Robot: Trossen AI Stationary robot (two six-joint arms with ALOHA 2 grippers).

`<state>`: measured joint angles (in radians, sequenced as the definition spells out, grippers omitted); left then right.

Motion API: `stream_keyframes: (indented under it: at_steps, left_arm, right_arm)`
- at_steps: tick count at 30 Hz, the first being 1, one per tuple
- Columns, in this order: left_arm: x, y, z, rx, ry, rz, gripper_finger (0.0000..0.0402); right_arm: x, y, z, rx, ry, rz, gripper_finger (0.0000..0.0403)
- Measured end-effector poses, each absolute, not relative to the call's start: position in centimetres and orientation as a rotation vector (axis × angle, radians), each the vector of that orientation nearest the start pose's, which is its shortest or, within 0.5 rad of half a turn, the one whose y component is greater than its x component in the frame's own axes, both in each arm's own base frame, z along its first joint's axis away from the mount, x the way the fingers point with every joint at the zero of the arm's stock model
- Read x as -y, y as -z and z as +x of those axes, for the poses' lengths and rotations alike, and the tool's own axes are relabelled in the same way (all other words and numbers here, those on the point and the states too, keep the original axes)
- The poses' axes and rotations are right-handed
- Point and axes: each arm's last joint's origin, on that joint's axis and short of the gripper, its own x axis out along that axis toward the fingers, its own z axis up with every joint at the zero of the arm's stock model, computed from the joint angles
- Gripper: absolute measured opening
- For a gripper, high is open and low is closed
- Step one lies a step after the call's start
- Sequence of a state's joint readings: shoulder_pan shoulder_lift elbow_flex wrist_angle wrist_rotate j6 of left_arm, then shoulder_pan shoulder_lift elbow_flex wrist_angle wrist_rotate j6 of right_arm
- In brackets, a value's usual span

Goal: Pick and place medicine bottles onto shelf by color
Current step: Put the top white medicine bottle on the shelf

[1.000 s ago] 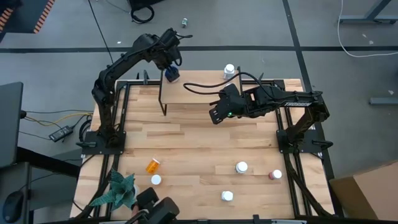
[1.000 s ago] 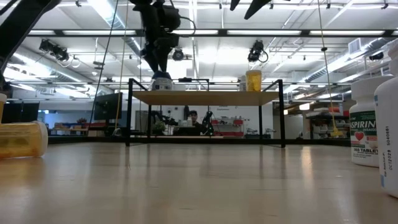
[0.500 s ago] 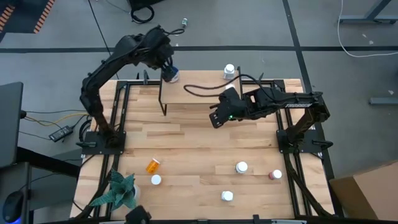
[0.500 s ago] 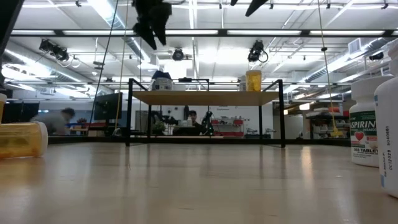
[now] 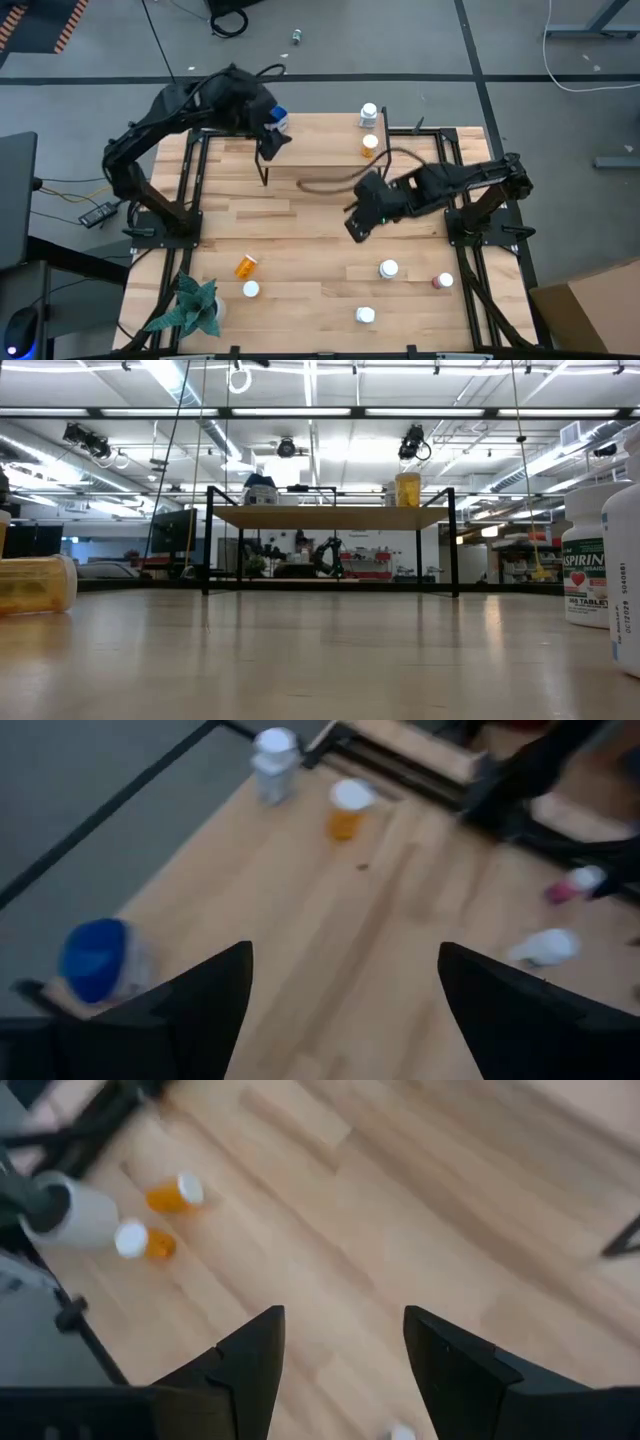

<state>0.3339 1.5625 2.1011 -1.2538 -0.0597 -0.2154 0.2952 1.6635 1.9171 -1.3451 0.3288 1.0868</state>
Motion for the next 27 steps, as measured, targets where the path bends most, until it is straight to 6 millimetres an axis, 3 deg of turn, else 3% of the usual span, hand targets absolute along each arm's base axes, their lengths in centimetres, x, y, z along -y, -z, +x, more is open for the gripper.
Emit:
stream_keyframes:
  at_steps: [5,14,19,27]
  left_arm:
    - [-5.9,-49.2,24.9,-0.611,-0.387,-0.372,0.0313]
    - [-1.1,-48.9,24.9,-0.678,-0.257,-0.428,0.0302]
    - [0.8,-49.4,22.3,-0.722,-0.252,-0.399,0.0293]
    - [2.3,-51.9,16.3,-0.555,-0.274,-0.246,0.029]
  right_arm:
    - [-10.2,-38.3,30.5,-0.983,0.598,0.605,0.0214]
    - [-12.3,-31.5,35.2,-1.322,0.411,0.438,0.0214]
    - [-13.9,-29.8,36.0,-1.378,0.322,0.378,0.0214]
    - [-14.8,-29.9,35.6,-1.373,0.306,0.38,0.0214]
